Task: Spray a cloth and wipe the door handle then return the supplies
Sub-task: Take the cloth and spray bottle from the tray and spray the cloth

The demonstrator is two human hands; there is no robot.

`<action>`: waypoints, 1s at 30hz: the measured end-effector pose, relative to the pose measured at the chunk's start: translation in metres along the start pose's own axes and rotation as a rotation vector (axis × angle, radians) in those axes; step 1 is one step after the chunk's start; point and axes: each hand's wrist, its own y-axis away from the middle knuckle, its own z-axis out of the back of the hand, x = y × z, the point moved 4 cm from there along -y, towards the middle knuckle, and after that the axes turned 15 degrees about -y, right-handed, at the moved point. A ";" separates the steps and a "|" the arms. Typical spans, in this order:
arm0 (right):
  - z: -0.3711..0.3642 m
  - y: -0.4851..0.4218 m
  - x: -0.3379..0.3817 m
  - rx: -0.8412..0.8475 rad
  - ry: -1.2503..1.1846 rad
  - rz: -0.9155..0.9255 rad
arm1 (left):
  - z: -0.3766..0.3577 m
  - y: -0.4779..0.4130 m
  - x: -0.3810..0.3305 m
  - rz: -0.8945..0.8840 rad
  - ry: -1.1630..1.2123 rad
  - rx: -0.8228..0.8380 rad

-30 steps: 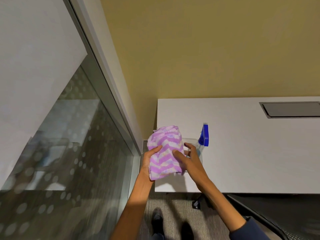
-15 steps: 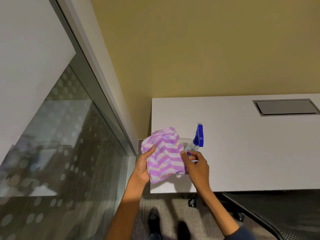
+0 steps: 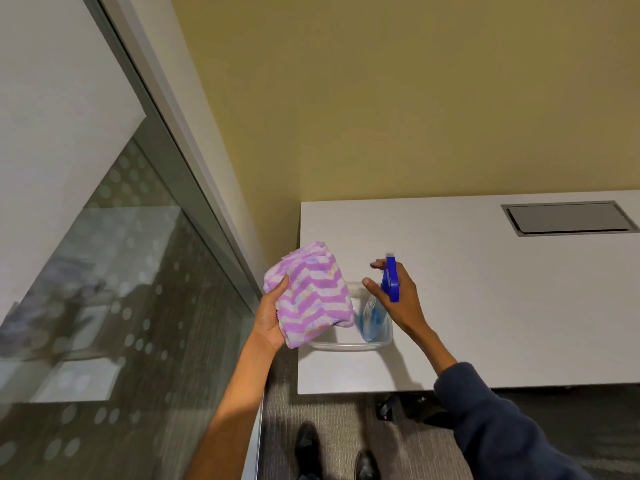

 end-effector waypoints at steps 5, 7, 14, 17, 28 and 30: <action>-0.009 0.005 0.015 -0.020 -0.077 0.014 | -0.007 0.002 -0.011 -0.043 0.019 0.065; -0.010 0.009 0.048 0.005 -0.060 0.084 | -0.009 0.002 -0.014 -0.060 0.033 0.054; -0.018 0.051 0.127 0.133 -0.002 0.098 | -0.024 -0.003 -0.022 -0.090 -0.016 -0.006; -0.029 0.064 0.119 0.155 0.051 -0.006 | -0.034 -0.005 -0.027 -0.121 -0.072 -0.002; -0.039 0.073 0.099 0.055 0.086 -0.061 | -0.054 -0.005 -0.027 -0.144 -0.070 0.052; -0.039 0.073 0.098 0.039 0.099 -0.036 | -0.055 -0.005 -0.027 -0.145 -0.065 0.066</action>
